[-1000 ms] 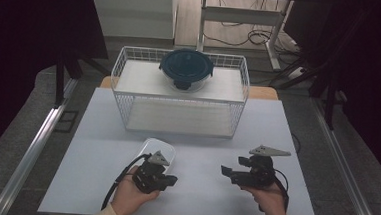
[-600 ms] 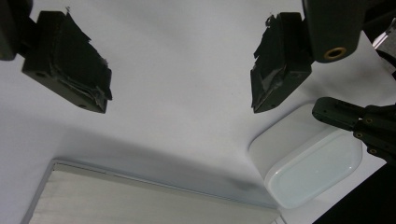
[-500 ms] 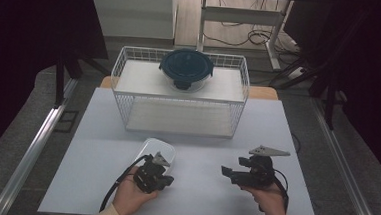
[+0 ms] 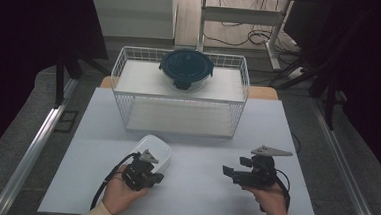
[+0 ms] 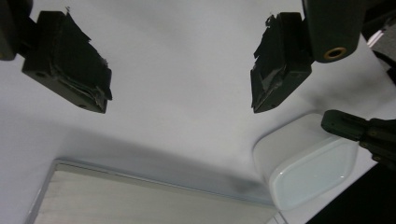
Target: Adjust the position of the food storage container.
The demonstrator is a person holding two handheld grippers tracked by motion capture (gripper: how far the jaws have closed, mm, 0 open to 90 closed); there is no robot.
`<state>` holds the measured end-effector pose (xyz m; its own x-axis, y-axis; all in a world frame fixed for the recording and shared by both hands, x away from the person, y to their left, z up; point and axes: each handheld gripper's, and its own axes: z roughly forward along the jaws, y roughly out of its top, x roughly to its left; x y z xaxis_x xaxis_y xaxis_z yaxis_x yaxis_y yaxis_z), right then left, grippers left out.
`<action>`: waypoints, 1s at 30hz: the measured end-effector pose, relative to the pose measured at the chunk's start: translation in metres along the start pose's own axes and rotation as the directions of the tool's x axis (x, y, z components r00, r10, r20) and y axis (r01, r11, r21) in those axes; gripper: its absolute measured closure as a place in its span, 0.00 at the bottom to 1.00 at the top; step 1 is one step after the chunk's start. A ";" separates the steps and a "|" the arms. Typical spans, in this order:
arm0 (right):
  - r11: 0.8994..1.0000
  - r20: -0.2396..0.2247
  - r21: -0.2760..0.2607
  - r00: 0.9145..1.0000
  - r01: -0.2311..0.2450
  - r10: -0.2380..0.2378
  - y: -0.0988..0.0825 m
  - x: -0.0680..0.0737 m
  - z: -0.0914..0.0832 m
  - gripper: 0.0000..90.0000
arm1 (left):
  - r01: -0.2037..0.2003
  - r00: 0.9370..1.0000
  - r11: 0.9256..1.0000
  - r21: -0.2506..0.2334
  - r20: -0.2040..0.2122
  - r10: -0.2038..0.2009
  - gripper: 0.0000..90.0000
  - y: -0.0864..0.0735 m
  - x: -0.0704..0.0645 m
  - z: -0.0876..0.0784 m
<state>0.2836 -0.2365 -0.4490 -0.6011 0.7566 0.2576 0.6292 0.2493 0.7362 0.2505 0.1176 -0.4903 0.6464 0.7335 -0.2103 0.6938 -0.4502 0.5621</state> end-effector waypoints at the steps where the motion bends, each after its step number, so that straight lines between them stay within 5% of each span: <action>1: 1.000 -0.002 0.000 1.000 0.001 -0.001 0.000 0.000 0.000 0.22 | 0.004 1.000 1.000 -0.001 -0.001 -0.004 1.00 -0.001 0.002 -0.001; 21: 1.000 0.015 0.003 1.000 0.005 -0.005 0.000 -0.001 -0.001 0.23 | 0.111 0.992 0.994 -0.010 -0.055 -0.111 1.00 -0.026 0.050 -0.026; 30: 1.000 0.012 0.005 1.000 0.009 -0.009 0.000 0.000 0.001 0.23 | 0.112 0.993 0.993 -0.040 -0.045 -0.114 1.00 -0.028 0.050 -0.041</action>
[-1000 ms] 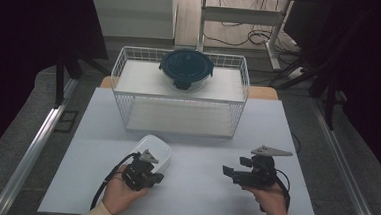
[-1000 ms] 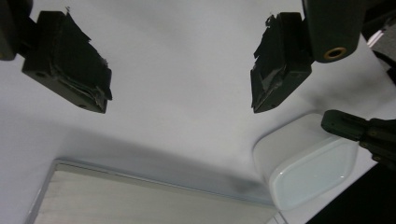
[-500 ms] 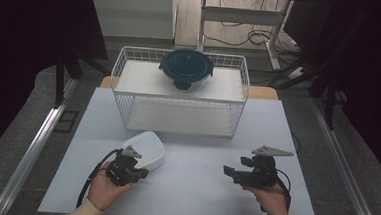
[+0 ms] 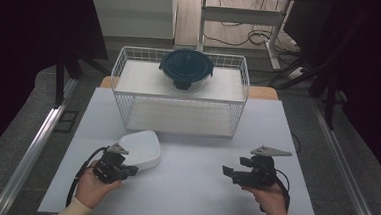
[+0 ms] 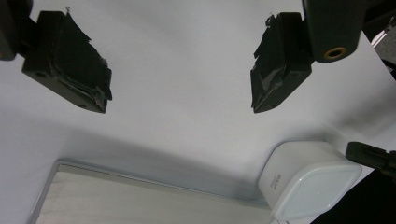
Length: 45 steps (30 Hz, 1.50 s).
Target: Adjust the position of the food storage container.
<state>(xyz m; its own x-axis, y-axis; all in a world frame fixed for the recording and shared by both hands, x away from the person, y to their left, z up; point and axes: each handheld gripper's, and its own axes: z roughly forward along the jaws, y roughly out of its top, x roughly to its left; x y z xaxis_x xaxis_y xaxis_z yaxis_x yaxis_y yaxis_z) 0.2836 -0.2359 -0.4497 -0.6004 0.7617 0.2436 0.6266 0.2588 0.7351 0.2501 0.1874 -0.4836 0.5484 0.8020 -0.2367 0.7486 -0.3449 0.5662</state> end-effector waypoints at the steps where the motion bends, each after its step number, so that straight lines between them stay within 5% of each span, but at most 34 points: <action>1: 1.000 0.000 0.000 1.000 0.000 0.000 0.000 0.000 0.000 0.23 | -0.001 1.000 1.000 -0.013 0.003 0.001 1.00 0.001 -0.001 -0.003; 9: 1.000 0.003 0.008 1.000 -0.010 0.010 -0.001 -0.002 0.002 0.23 | 0.002 1.000 0.992 -0.124 -0.017 -0.005 1.00 0.027 0.009 -0.021; 10: 1.000 0.004 0.010 1.000 -0.012 0.012 -0.002 -0.002 0.003 0.22 | -0.010 1.000 0.990 -0.144 -0.024 0.006 1.00 0.040 0.012 -0.020; 16: 1.000 0.000 0.020 1.000 -0.008 0.008 -0.003 -0.001 0.005 0.22 | -0.033 0.997 0.991 -0.129 -0.072 0.024 1.00 0.083 0.037 -0.009; 21: 1.000 -0.001 0.018 1.000 -0.012 0.012 -0.003 -0.002 0.005 0.22 | -0.056 0.994 0.994 -0.093 -0.095 0.047 1.00 0.103 0.060 0.007; 31: 1.000 -0.002 0.020 1.000 -0.008 0.008 -0.004 -0.001 0.005 0.22 | -0.118 0.982 0.993 -0.028 -0.153 0.113 1.00 0.107 0.071 0.029; 45: 1.000 0.004 0.020 1.000 -0.010 0.010 -0.005 -0.003 0.006 0.22 | -0.106 0.985 0.994 -0.002 -0.139 0.105 1.00 0.109 0.074 0.039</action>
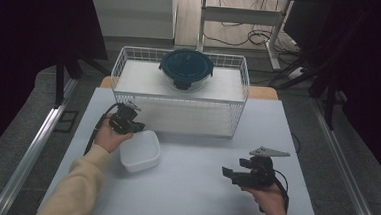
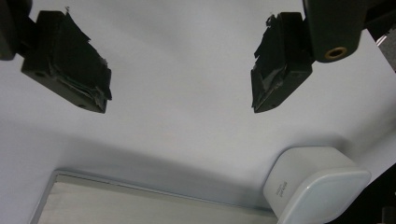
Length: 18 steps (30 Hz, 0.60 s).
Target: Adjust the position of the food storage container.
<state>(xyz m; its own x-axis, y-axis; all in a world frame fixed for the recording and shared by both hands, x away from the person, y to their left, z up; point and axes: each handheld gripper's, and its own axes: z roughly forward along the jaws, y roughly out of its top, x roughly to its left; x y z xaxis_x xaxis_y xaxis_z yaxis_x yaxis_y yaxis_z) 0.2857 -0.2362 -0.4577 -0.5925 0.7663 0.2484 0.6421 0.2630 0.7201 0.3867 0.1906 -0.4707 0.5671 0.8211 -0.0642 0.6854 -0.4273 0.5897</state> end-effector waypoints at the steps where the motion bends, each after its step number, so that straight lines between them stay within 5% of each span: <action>1: 1.000 0.001 0.001 1.000 0.000 0.000 0.000 0.000 0.000 0.22 | -0.007 1.000 1.000 0.002 0.000 0.007 1.00 0.000 0.000 0.000; 9: 1.000 0.005 0.006 1.000 -0.004 0.004 -0.001 0.000 0.001 0.22 | -0.031 0.999 0.999 0.037 0.041 0.030 1.00 0.001 -0.008 0.004; 13: 1.000 0.007 0.003 1.000 -0.005 0.005 -0.001 0.000 0.001 0.22 | -0.108 0.993 0.990 0.088 0.055 0.104 1.00 0.001 -0.024 0.012; 18: 1.000 0.010 -0.002 1.000 -0.012 0.012 -0.001 -0.002 0.001 0.22 | -0.143 0.986 0.984 0.108 0.102 0.132 1.00 0.000 -0.039 0.011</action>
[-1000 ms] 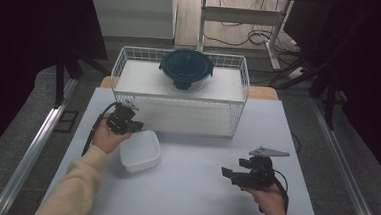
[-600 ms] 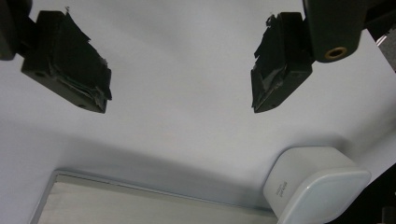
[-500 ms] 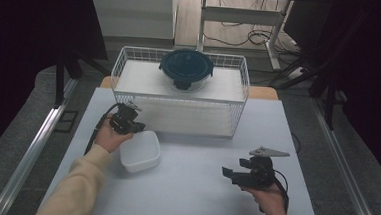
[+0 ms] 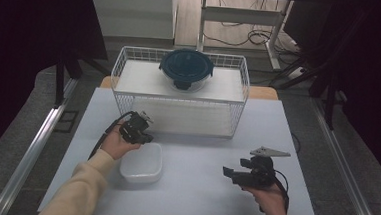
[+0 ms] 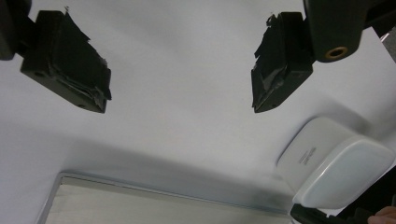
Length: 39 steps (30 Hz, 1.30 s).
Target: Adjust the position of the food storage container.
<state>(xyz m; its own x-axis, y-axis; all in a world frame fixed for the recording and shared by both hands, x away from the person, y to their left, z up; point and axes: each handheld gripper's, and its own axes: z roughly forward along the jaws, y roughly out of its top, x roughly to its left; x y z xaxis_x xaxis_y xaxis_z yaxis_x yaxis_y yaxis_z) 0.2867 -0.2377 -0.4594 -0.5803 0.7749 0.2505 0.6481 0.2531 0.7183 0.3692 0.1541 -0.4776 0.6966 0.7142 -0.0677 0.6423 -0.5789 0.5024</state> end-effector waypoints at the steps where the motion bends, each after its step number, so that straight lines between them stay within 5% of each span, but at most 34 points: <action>1: 1.000 0.000 0.000 1.000 0.000 0.000 0.000 0.000 0.000 0.22 | -0.006 1.000 1.000 0.006 0.005 0.006 1.00 0.000 -0.002 0.000; 12: 1.000 0.002 0.000 1.000 -0.001 0.001 0.000 -0.001 0.000 0.22 | -0.111 0.991 0.993 0.051 0.077 0.107 1.00 0.003 -0.031 0.002; 18: 1.000 0.002 0.003 1.000 0.000 0.000 0.000 -0.001 0.000 0.22 | -0.148 0.987 0.987 0.057 0.075 0.144 1.00 0.003 -0.043 0.003; 22: 1.000 0.003 0.001 1.000 -0.004 0.004 0.000 -0.001 -0.001 0.22 | -0.076 0.995 0.997 -0.003 0.057 0.076 1.00 -0.001 -0.037 -0.010; 28: 1.000 0.004 0.005 1.000 -0.002 0.002 -0.001 -0.002 0.000 0.22 | 0.022 0.999 0.996 -0.090 0.032 -0.019 1.00 -0.029 -0.029 -0.055; 35: 1.000 0.001 0.011 1.000 0.005 -0.005 -0.001 -0.001 0.001 0.22 | 0.114 0.993 0.984 -0.138 0.042 -0.109 1.00 -0.085 -0.034 -0.086; 39: 1.000 0.002 0.015 1.000 0.003 -0.003 -0.001 -0.001 0.002 0.22 | 0.177 0.983 0.975 -0.138 0.076 -0.167 1.00 -0.113 -0.040 -0.091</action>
<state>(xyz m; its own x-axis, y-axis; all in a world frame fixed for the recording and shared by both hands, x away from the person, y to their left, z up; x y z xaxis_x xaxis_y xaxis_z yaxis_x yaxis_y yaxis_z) 0.2871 -0.2375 -0.4616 -0.5812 0.7755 0.2468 0.6538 0.2643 0.7090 0.2397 0.2268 -0.4535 0.6014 0.7692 -0.2160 0.7050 -0.3837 0.5965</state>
